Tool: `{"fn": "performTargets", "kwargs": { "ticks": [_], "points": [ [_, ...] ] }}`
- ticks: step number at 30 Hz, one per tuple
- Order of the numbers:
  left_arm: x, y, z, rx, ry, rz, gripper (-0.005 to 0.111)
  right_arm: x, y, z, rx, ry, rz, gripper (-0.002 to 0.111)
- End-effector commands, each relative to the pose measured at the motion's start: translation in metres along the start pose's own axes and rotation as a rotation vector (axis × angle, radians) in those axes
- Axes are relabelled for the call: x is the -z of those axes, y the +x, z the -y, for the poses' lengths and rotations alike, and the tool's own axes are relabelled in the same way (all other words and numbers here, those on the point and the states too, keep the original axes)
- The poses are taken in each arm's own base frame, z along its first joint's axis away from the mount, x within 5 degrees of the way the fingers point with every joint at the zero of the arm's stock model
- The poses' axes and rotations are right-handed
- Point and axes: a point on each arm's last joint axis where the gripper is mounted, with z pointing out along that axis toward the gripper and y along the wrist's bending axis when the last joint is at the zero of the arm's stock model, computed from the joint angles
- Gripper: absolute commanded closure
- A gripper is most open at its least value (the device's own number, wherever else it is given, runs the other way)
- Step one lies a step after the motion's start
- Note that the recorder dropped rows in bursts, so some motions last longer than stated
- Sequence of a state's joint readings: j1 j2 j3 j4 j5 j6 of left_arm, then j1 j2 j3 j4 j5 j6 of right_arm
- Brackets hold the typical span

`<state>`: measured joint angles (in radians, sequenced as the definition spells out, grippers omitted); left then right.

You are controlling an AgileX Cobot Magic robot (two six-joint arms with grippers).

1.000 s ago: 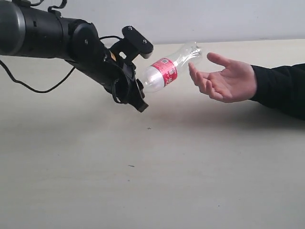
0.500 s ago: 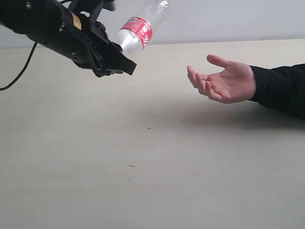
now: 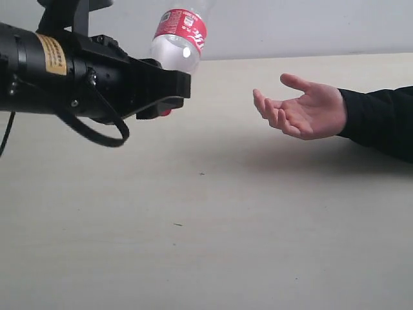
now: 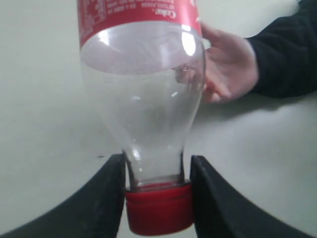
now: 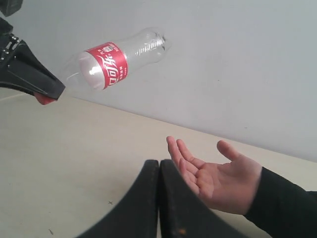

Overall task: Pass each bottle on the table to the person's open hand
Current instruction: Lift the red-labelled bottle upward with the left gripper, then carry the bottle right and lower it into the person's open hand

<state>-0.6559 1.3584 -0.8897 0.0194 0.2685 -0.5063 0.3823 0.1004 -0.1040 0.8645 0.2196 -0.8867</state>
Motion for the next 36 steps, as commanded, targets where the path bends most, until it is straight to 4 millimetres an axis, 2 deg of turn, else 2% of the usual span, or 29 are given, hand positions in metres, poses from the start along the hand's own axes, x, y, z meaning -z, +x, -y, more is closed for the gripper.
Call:
{"fn": "performTargets", "kwargs": {
  "ticks": [1, 9, 13, 18, 24, 31, 36],
  "points": [
    [0.003, 0.015, 0.019, 0.111, 0.135, 0.078, 0.107, 0.000, 0.001, 0.000, -0.001, -0.003, 0.003, 0.108],
    [-0.001, 0.030, 0.052, 0.221, 0.336, 0.144, 0.107, 0.000, 0.001, 0.000, -0.001, -0.003, 0.003, 0.108],
    [-0.010, 0.039, 0.061, 0.245, 0.356, 0.137, 0.107, 0.000, 0.001, 0.000, -0.001, -0.003, 0.003, 0.108],
    [-0.026, 0.055, 0.069, 0.237, 0.298, 0.152, 0.107, 0.000, 0.001, 0.000, -0.001, -0.003, 0.003, 0.108],
    [-0.042, 0.068, 0.085, 0.228, 0.146, 0.200, 0.107, 0.000, 0.001, 0.000, -0.001, -0.003, 0.003, 0.108],
    [-0.052, 0.066, 0.121, 0.195, 0.022, 0.261, 0.107, 0.000, 0.001, 0.000, -0.001, -0.003, 0.003, 0.108],
    [-0.071, 0.060, 0.144, 0.136, -0.017, 0.225, 0.107, 0.000, 0.001, 0.000, -0.001, -0.003, 0.003, 0.108]
  ]
}}
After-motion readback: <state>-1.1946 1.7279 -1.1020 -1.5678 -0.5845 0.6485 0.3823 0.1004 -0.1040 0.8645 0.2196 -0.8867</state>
